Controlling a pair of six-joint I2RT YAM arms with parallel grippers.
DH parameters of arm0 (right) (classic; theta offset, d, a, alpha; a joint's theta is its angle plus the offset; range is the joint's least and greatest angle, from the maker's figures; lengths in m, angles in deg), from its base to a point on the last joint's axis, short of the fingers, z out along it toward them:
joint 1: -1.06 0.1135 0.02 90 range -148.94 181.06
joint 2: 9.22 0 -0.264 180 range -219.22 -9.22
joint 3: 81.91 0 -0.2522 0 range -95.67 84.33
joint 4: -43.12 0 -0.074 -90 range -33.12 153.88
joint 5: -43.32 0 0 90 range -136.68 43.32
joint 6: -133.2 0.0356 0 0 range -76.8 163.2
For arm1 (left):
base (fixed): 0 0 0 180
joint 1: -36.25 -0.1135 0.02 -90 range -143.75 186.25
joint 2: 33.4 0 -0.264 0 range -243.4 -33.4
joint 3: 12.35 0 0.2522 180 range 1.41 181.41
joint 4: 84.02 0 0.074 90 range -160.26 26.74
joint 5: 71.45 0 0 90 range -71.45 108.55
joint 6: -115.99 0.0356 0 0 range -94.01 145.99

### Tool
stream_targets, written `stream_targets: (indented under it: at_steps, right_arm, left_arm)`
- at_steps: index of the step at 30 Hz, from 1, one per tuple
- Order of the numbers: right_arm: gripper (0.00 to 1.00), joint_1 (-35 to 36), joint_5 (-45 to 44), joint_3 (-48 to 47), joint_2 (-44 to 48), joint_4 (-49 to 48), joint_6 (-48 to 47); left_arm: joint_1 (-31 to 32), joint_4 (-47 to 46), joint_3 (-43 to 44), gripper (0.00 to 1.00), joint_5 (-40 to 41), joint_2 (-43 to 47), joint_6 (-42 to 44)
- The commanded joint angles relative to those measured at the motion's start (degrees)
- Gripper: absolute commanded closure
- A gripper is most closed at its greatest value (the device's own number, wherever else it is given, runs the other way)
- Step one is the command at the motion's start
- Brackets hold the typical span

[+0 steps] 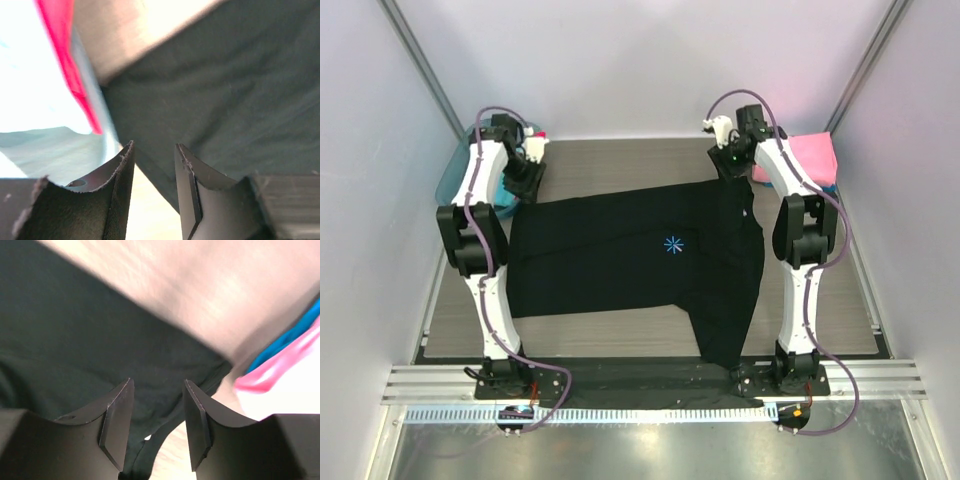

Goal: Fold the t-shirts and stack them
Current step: Fold the tshirt

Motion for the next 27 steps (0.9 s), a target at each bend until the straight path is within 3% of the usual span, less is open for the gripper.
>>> stream_targets:
  at_steps: [1, 6, 14, 27]
  right_arm:
    - [0.51, -1.3, 0.5, 2.4, 0.9, 0.8, 2.9]
    - [0.51, -2.1, 0.9, 13.9, 4.9, -0.2, 2.2]
    - [0.52, -2.6, -1.1, 29.0, 8.8, -1.2, -0.7]
    - [0.52, -4.3, -4.0, 45.4, 19.3, 0.2, -3.5]
  left_arm:
    - [0.5, 3.9, -4.9, 0.62, -1.1, 1.1, -0.4]
    - [1.0, 0.9, -16.0, 0.63, -1.3, 4.2, -0.2]
    - [1.0, -3.2, -24.5, 0.65, 0.3, 3.9, -0.1]
    - [1.0, -6.5, -39.4, 0.68, 2.0, 10.4, 1.6]
